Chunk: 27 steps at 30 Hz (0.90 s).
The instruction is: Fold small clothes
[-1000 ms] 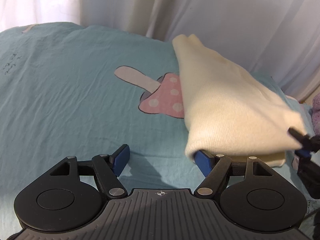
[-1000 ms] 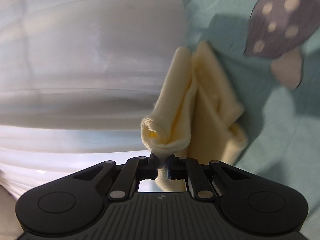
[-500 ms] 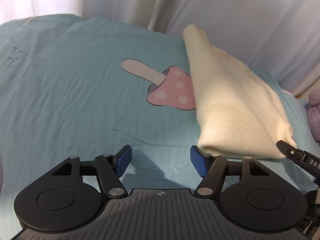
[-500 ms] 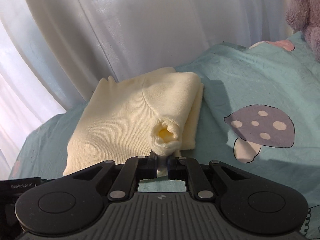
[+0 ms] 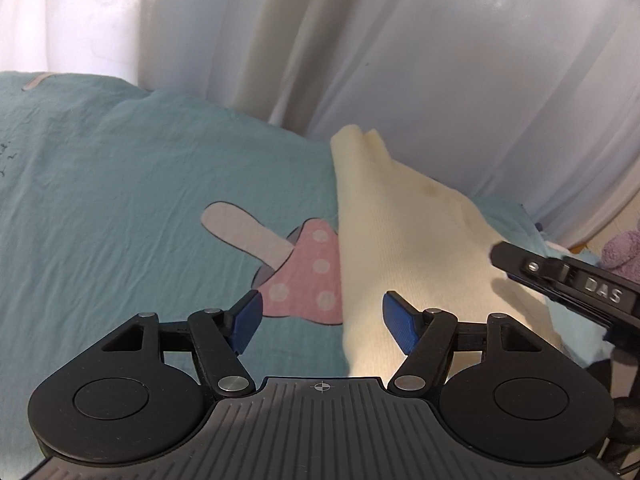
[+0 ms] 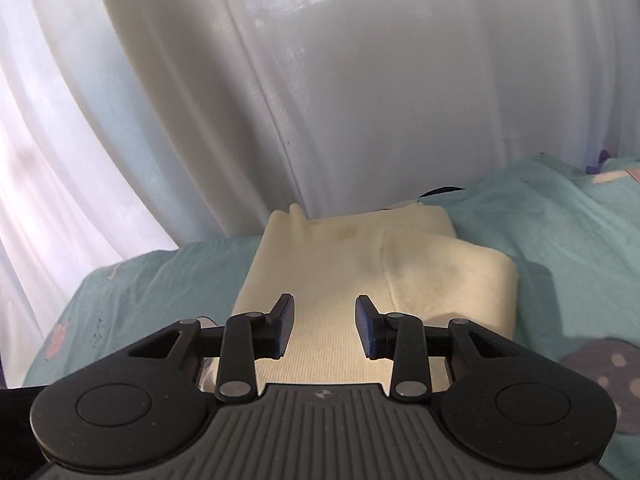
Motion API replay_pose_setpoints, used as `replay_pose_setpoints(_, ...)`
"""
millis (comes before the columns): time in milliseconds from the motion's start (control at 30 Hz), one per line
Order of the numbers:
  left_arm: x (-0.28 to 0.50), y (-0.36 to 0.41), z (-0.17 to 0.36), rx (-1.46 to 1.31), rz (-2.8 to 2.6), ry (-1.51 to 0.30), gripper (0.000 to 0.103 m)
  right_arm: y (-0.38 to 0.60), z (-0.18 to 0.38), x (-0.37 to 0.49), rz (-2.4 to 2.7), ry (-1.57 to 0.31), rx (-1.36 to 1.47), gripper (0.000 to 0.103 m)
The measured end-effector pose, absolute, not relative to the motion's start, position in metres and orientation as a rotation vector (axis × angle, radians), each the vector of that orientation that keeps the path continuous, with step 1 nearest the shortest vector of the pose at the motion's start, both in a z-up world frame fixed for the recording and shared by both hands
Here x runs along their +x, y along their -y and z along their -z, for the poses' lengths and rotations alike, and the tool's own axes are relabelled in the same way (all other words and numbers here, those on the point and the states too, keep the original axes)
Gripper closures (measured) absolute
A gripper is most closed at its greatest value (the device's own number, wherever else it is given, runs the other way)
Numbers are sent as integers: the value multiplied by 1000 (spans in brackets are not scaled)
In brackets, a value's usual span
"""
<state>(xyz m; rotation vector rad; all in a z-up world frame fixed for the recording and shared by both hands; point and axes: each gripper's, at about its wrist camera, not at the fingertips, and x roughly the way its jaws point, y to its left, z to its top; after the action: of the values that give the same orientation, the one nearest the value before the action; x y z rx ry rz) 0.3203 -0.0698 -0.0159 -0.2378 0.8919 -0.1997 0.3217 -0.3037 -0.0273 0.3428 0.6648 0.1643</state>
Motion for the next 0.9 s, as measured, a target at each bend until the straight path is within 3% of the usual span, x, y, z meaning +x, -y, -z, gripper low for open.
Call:
replay_pose_setpoints(33,323,74,17,-230,190,-884,31,297,32,337,-168,-677,317,78)
replay_pose_setpoints(200,345,89,17,-210,151,-847,30,287,54,401,-68,-721,183,81)
replay_pose_setpoints(333,373,108,21,-216,153,-827,29,306,71,396,-15,-676,190,96)
replay_pose_setpoints(600,413,148,46,-127,182,-845,25,343,88,369,123,-574,393,99)
replay_pose_setpoints(733,416,146,60,-120,167,-844,17,340,89,370,113,-575,361,99)
replay_pose_setpoints(900,416,143,65,-138,174,-831,15,342,88,371,106,-572,358,99)
